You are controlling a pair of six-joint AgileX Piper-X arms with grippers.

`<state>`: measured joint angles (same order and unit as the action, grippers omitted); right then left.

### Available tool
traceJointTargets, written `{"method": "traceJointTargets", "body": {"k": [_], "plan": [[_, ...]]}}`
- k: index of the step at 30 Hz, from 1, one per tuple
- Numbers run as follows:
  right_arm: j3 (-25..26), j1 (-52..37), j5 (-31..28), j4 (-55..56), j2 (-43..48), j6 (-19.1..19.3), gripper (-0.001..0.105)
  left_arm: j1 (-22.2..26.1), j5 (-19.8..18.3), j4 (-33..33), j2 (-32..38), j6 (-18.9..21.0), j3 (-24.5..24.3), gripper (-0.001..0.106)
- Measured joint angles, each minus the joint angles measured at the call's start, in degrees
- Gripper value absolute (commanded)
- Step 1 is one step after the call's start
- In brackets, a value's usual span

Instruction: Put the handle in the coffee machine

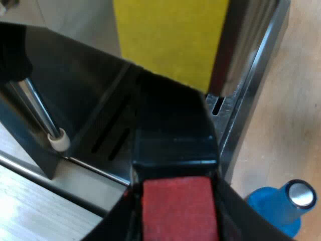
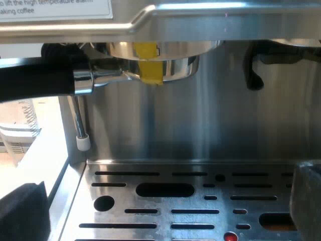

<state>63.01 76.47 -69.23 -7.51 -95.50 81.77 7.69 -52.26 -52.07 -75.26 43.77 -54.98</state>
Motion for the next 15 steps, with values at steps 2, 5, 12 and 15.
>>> {"method": "traceJointTargets", "body": {"k": [2,5,12,15], "plan": [[0.0,0.0,0.0,0.0,0.0,0.0,0.098,0.2,-0.2,0.5,0.0,-1.2,0.0,0.000],[0.0,0.0,0.0,0.0,0.0,0.0,0.098,0.7,-0.5,1.1,-0.2,-2.1,0.0,0.000],[0.0,0.0,0.3,0.0,0.0,0.0,0.098,0.9,-1.7,-0.4,-0.8,-2.1,0.1,0.000],[0.0,-0.4,2.5,0.0,0.0,0.0,0.098,0.9,-1.2,-1.4,-0.8,-2.1,-0.2,0.000]]}}
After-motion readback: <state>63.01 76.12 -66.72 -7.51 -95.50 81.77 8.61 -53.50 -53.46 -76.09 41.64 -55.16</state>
